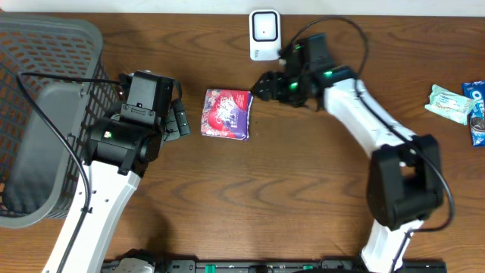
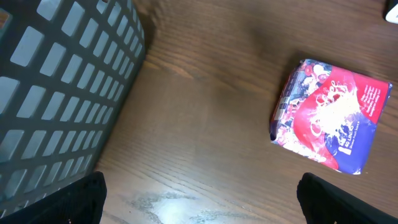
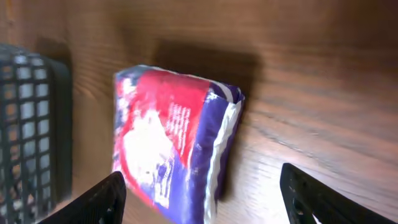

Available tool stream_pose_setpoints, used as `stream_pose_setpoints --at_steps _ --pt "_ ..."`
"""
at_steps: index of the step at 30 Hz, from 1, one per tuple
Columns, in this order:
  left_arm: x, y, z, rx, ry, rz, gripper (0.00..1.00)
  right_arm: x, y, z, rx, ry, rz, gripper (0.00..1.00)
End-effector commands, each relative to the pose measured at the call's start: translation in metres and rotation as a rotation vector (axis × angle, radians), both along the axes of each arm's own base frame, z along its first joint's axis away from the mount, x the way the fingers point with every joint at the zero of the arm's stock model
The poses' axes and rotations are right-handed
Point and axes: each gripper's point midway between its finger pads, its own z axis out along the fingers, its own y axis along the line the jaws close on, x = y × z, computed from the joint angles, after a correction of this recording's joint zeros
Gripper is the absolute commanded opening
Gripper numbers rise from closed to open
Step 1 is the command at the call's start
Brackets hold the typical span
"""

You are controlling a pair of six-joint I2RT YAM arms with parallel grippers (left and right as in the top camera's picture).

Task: Scan the item barcode
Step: 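Reach the right gripper to the red-purple pack and grasp it, then lift the red-purple pack and carry it rightward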

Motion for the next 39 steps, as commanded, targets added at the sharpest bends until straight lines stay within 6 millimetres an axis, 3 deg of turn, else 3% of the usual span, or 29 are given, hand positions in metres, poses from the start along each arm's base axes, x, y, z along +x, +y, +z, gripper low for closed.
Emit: stream_pose_setpoints --at_steps 1,7,13,15,18,19,25,28,30,31,39 --pt "0.000 0.004 -0.002 0.010 0.005 0.014 0.98 -0.012 0.014 -0.047 -0.018 0.172 -0.101 0.74" --pt "0.000 0.004 -0.002 0.010 0.005 0.014 0.98 -0.028 0.043 -0.076 0.078 0.281 -0.033 0.69" --pt "0.000 0.004 -0.002 0.010 0.005 0.014 0.98 -0.033 0.046 -0.090 0.079 0.315 -0.022 0.61" --pt "0.000 0.004 -0.002 0.010 0.005 0.014 0.98 -0.033 0.046 -0.090 0.079 0.316 -0.021 0.51" --pt "0.000 0.004 -0.002 0.010 0.005 0.014 0.98 -0.035 0.049 -0.088 0.096 0.325 -0.009 0.22" --pt "0.000 0.004 -0.002 0.010 0.005 0.014 0.98 -0.036 0.049 -0.087 0.103 0.327 -0.002 0.01" --pt "0.000 0.004 -0.002 0.010 0.005 0.014 0.98 -0.026 0.041 -0.069 0.146 0.289 0.011 0.01" --pt "0.000 0.004 -0.002 0.010 0.005 0.014 0.98 -0.014 0.022 -0.049 0.095 0.211 -0.021 0.01" --pt "0.000 0.004 -0.002 0.011 0.005 0.014 0.98 -0.006 0.000 -0.036 -0.005 0.142 -0.076 0.01" --pt "0.000 0.004 -0.002 0.011 0.005 0.014 0.97 -0.003 -0.024 -0.021 -0.131 0.070 -0.122 0.01" --pt "0.000 0.004 -0.002 0.010 0.005 0.014 0.98 -0.027 -0.125 0.036 -0.669 -0.091 -0.296 0.01"
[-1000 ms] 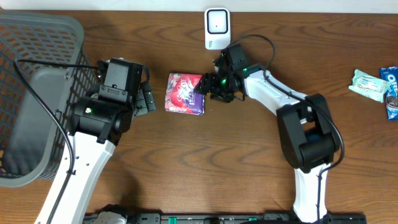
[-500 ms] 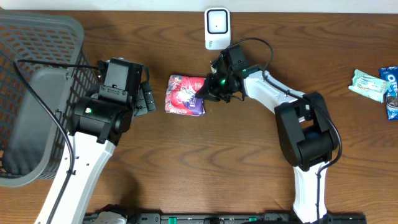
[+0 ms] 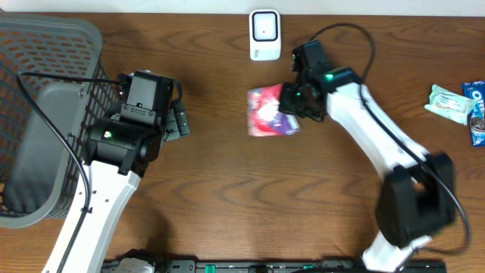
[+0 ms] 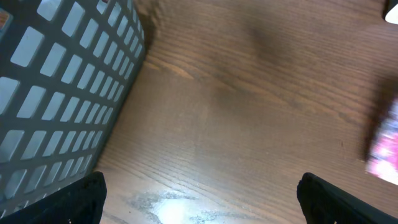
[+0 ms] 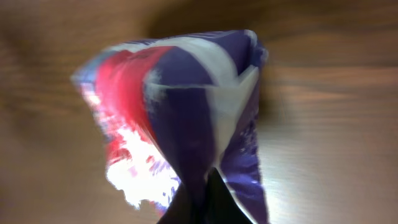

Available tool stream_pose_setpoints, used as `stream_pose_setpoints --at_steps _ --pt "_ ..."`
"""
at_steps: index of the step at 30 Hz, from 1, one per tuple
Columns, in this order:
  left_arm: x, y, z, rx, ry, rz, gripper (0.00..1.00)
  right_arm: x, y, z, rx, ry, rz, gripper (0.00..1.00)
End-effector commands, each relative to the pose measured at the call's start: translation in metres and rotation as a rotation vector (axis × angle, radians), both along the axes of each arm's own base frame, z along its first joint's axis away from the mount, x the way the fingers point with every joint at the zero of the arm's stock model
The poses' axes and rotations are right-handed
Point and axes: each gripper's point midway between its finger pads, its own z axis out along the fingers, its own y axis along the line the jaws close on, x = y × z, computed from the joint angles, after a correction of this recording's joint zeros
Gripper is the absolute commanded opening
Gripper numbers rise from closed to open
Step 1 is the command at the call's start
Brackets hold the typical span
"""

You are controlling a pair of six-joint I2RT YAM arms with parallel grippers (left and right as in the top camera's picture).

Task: Scan the item barcode
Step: 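Lift the red-purple pack and carry it rightward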

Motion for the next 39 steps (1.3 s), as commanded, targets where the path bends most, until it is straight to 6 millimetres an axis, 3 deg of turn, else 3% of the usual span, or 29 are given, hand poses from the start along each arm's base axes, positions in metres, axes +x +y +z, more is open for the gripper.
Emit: stream_pose_setpoints --at_steps 1,7,9,11,13,15,19,22,28,33,39 --pt "0.000 0.004 -0.002 0.011 0.006 0.014 0.98 0.002 -0.066 0.032 -0.371 -0.135 -0.077 0.01" --pt "0.000 0.004 -0.002 0.011 0.006 0.014 0.98 -0.019 -0.138 0.042 -0.752 -0.103 -0.253 0.01" --pt "0.000 0.004 -0.002 0.011 0.006 0.014 0.98 -0.019 -0.145 0.037 -0.806 -0.090 -0.264 0.01" --pt "0.000 0.004 -0.002 0.011 0.006 0.014 0.98 -0.019 -0.140 0.024 -0.781 -0.057 -0.247 0.02" --pt "0.000 0.004 -0.002 0.011 0.006 0.014 0.98 -0.022 -0.130 0.007 -0.698 0.004 -0.229 0.28" --pt "0.000 0.004 -0.002 0.011 0.006 0.014 0.98 -0.025 -0.124 -0.006 -0.567 0.074 -0.232 0.45" --pt "0.000 0.004 -0.002 0.011 0.006 0.014 0.98 -0.020 -0.112 -0.018 -0.301 0.148 -0.124 0.56" --pt "0.000 0.004 -0.002 0.011 0.006 0.014 0.98 -0.020 -0.111 -0.018 -0.118 0.186 -0.070 0.71" --pt "0.000 0.004 -0.002 0.011 0.006 0.014 0.98 -0.022 -0.113 -0.019 0.183 0.191 -0.014 0.74" --pt "0.000 0.004 -0.002 0.011 0.006 0.014 0.98 -0.025 -0.100 -0.037 0.454 0.114 0.030 0.72" --pt "0.000 0.004 -0.002 0.011 0.006 0.014 0.98 -0.030 -0.110 -0.072 0.517 0.086 -0.097 0.71"
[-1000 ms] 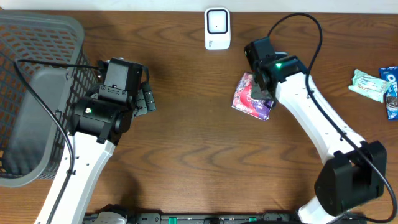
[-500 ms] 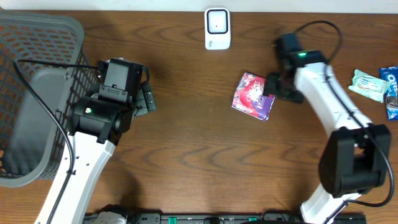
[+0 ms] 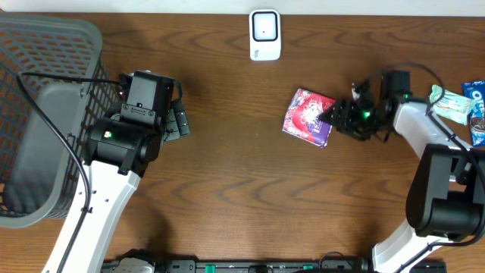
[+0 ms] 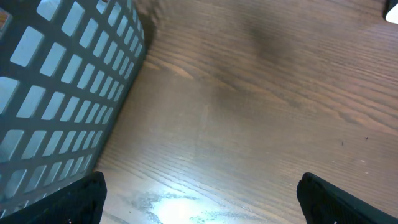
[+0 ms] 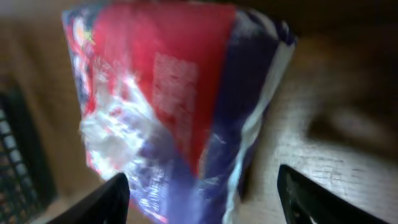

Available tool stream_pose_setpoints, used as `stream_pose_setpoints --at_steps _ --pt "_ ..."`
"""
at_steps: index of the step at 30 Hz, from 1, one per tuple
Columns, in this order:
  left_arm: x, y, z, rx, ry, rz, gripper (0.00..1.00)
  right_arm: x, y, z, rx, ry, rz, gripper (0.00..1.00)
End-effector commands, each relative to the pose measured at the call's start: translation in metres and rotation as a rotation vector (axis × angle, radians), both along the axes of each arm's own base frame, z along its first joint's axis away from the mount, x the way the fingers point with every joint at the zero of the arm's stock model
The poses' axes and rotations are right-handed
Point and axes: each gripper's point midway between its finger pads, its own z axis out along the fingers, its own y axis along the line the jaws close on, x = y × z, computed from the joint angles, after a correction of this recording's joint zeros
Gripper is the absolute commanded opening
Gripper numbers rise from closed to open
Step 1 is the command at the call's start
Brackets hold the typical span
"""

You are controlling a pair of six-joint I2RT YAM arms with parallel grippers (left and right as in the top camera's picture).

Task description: Scan the item barcode

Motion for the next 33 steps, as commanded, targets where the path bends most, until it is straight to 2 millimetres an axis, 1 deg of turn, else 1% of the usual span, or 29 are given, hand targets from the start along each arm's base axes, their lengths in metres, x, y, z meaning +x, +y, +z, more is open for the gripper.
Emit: stream_pose_setpoints --at_steps 1,5,6,8,9,10,11,12,15,17,19,21,22,23,26,30,33 --pt "0.000 0.004 -0.002 0.010 0.005 0.014 0.98 -0.011 0.007 -0.014 0.120 0.026 -0.063 0.71" --pt "0.000 0.004 -0.002 0.010 0.005 0.014 0.98 -0.011 0.009 -0.030 0.141 -0.006 -0.126 0.66" --pt "0.000 0.004 -0.002 0.010 0.005 0.014 0.98 -0.012 0.010 -0.033 0.146 -0.014 -0.138 0.60" --pt "0.000 0.004 -0.002 0.010 0.005 0.014 0.98 -0.012 0.009 -0.037 0.144 -0.042 -0.140 0.43" --pt "0.000 0.004 -0.002 0.010 0.005 0.014 0.98 -0.012 0.008 -0.039 0.135 -0.050 -0.143 0.31" --pt "0.000 0.004 -0.002 0.010 0.005 0.014 0.98 -0.011 0.007 -0.040 0.125 -0.055 -0.148 0.22" --pt "0.000 0.004 -0.002 0.011 0.005 0.014 0.98 -0.009 0.005 -0.040 0.120 -0.060 -0.151 0.05" --pt "0.000 0.004 -0.002 0.010 0.005 0.014 0.98 -0.005 0.005 -0.036 0.121 -0.073 -0.149 0.01" --pt "0.000 0.004 -0.002 0.010 0.005 0.014 0.98 0.005 0.004 -0.020 0.124 -0.107 -0.147 0.01" --pt "0.000 0.004 -0.002 0.010 0.005 0.014 0.98 0.014 0.001 -0.006 0.109 -0.138 -0.150 0.01" --pt "0.000 0.004 -0.002 0.010 0.005 0.014 0.98 0.023 -0.005 0.010 0.053 -0.162 -0.168 0.01" --pt "0.000 0.004 -0.002 0.010 0.005 0.014 0.98 0.030 -0.014 0.022 -0.057 -0.170 -0.192 0.01" --pt "0.000 0.004 -0.002 0.010 0.005 0.014 0.98 0.032 -0.022 0.031 -0.184 -0.171 -0.206 0.01" --pt "0.000 0.004 -0.002 0.010 0.005 0.014 0.98 0.033 -0.029 0.036 -0.272 -0.167 -0.217 0.01" --pt "0.000 0.004 -0.002 0.010 0.005 0.014 0.98 0.029 -0.046 0.053 -0.557 -0.151 -0.257 0.01" --pt "0.000 0.004 -0.002 0.010 0.005 0.014 0.98 0.016 -0.066 0.082 -1.004 -0.168 -0.297 0.01" --pt "0.000 0.004 -0.002 0.010 0.005 0.014 0.98 0.003 -0.072 0.102 -1.260 -0.206 -0.343 0.01"
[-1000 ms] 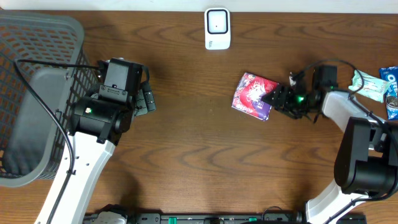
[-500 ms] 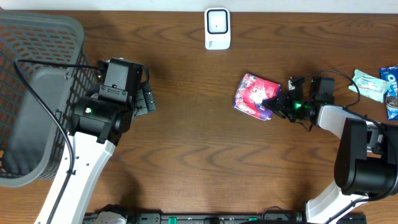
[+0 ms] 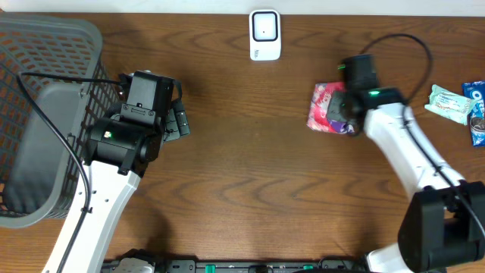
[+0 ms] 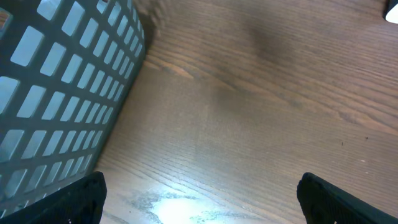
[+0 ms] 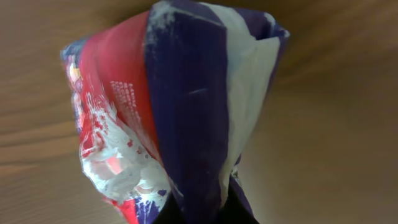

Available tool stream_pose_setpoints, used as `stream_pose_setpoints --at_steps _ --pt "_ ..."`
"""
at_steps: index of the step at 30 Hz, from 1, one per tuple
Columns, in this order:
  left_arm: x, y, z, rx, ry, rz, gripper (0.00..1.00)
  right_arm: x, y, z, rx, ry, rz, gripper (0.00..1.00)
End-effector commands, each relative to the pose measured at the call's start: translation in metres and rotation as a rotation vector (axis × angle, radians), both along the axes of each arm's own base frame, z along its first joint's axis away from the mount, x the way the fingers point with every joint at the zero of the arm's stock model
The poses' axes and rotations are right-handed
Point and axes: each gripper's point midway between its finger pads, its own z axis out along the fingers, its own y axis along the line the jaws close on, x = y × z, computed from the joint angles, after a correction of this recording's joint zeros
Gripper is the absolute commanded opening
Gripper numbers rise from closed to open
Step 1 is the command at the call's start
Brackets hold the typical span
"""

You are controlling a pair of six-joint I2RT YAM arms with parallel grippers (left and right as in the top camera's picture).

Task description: Scan the item barcode

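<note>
A red, white and purple snack packet (image 3: pixel 324 108) hangs right of the table's middle, with my right gripper (image 3: pixel 345 111) shut on its right edge. In the right wrist view the packet (image 5: pixel 155 118) fills the frame, its purple seam pinched in the right gripper (image 5: pixel 199 214). No barcode shows on it in either view. The white scanner (image 3: pixel 264 34) stands at the back centre, to the left of the packet and farther back. My left gripper (image 3: pixel 179 121) is far to the left by the basket. Its fingers (image 4: pixel 81 199) are wide apart over bare wood, so the left gripper (image 4: pixel 199 196) is open.
A grey mesh basket (image 3: pixel 45 114) fills the left end of the table, and its wall (image 4: pixel 56 93) shows in the left wrist view. Several wrapped snacks (image 3: pixel 453 103) lie at the right edge. A black cable (image 3: pixel 394 42) loops behind the right arm.
The right gripper was open beside the packet as it lay on the table. Now it is shut on the packet's edge, slightly farther right and back. The left arm has not moved.
The packet first lay at the table's centre with the right gripper open beside it. Then the gripper was shut on it, right of centre below the scanner. Later it lay farther right, the gripper open. Now the gripper holds it again.
</note>
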Motion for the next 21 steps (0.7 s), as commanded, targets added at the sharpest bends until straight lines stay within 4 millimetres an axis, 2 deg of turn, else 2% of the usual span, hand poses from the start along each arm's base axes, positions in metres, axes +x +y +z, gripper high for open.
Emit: stream_pose_setpoints --at_steps 1,4,8,11,14,15,17,18,21 --pt "0.000 0.003 -0.002 0.010 0.005 0.014 0.98 -0.005 -0.044 0.046 -0.514 -0.119 -0.134 0.01" --pt "0.000 0.003 -0.002 0.010 0.005 0.014 0.98 -0.007 -0.032 0.046 -0.597 -0.118 -0.093 0.01" --pt "0.000 0.003 -0.002 0.010 0.005 0.014 0.98 -0.008 -0.018 0.026 -0.622 -0.067 -0.037 0.01" --pt "0.000 0.003 -0.002 0.010 0.005 0.014 0.98 -0.009 -0.003 0.003 -0.614 -0.017 0.017 0.01" --pt "0.000 0.003 -0.002 0.010 0.005 0.014 0.98 -0.012 0.023 -0.023 -0.530 0.029 0.085 0.03" --pt "0.000 0.003 -0.002 0.010 0.005 0.014 0.98 -0.013 0.038 -0.034 -0.475 0.042 0.116 0.05" --pt "0.000 0.003 -0.002 0.010 0.005 0.014 0.98 -0.013 0.062 -0.045 -0.393 0.043 0.161 0.14" --pt "0.000 0.003 -0.002 0.010 0.005 0.014 0.98 -0.012 0.083 -0.050 -0.323 0.028 0.197 0.25" --pt "0.000 0.004 -0.002 0.010 0.005 0.014 0.98 -0.007 0.122 -0.051 -0.196 -0.017 0.257 0.50"
